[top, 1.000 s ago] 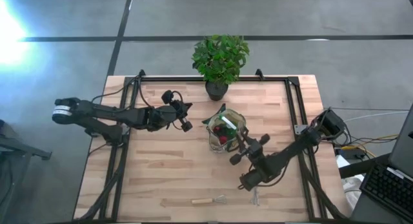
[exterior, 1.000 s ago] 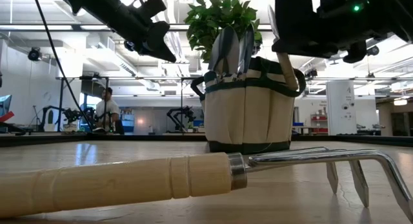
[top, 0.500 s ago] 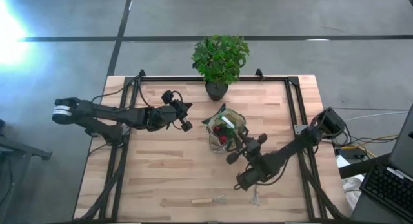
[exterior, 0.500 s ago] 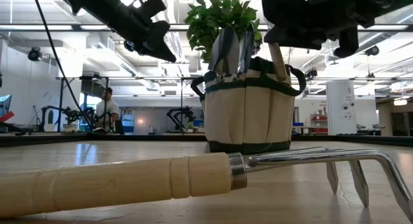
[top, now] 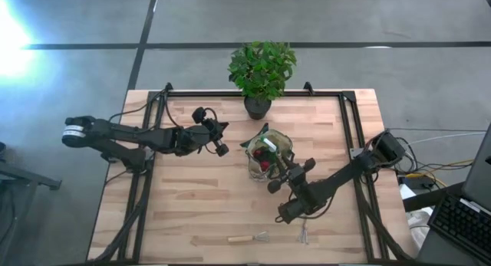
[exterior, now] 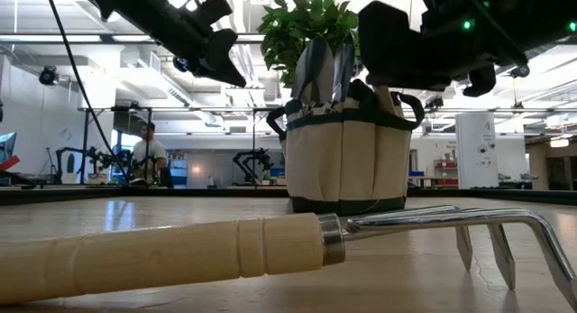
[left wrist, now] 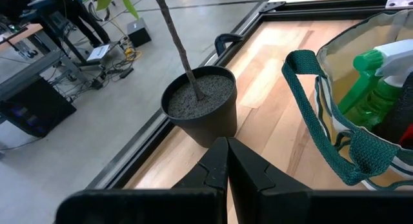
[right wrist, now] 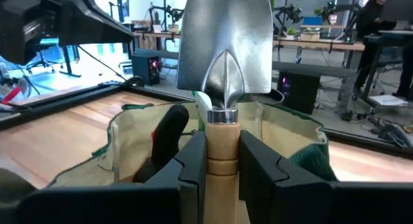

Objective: Pick & Place Garden tools in Gardening bag
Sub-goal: Put the brown trowel into the side pocket of the gardening bag

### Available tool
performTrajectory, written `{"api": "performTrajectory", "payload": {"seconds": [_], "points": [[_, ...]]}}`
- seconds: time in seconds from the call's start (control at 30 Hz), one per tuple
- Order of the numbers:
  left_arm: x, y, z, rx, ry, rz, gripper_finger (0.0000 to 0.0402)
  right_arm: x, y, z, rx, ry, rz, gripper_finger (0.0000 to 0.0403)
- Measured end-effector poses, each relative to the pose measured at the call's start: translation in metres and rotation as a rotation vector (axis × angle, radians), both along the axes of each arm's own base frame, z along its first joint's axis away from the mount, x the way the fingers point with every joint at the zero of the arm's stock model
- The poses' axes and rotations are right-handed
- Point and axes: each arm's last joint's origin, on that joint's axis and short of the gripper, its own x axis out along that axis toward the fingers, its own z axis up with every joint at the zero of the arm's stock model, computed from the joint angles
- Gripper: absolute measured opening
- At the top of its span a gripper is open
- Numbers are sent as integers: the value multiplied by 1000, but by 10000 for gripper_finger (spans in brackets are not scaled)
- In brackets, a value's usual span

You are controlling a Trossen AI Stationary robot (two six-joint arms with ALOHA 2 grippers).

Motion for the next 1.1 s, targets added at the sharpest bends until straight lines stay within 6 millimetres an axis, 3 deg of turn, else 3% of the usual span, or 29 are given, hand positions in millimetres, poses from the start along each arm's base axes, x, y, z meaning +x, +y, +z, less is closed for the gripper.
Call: {"api": "performTrajectory", "payload": {"seconds": [0.3, 1.1], "points": [[0, 0, 0, 1, 1, -1, 12, 4, 2, -13, 17, 11, 4, 52], [0, 0, 0, 2, 2, -1, 12, 3, 7, -16, 92, 93, 43, 52]]}}
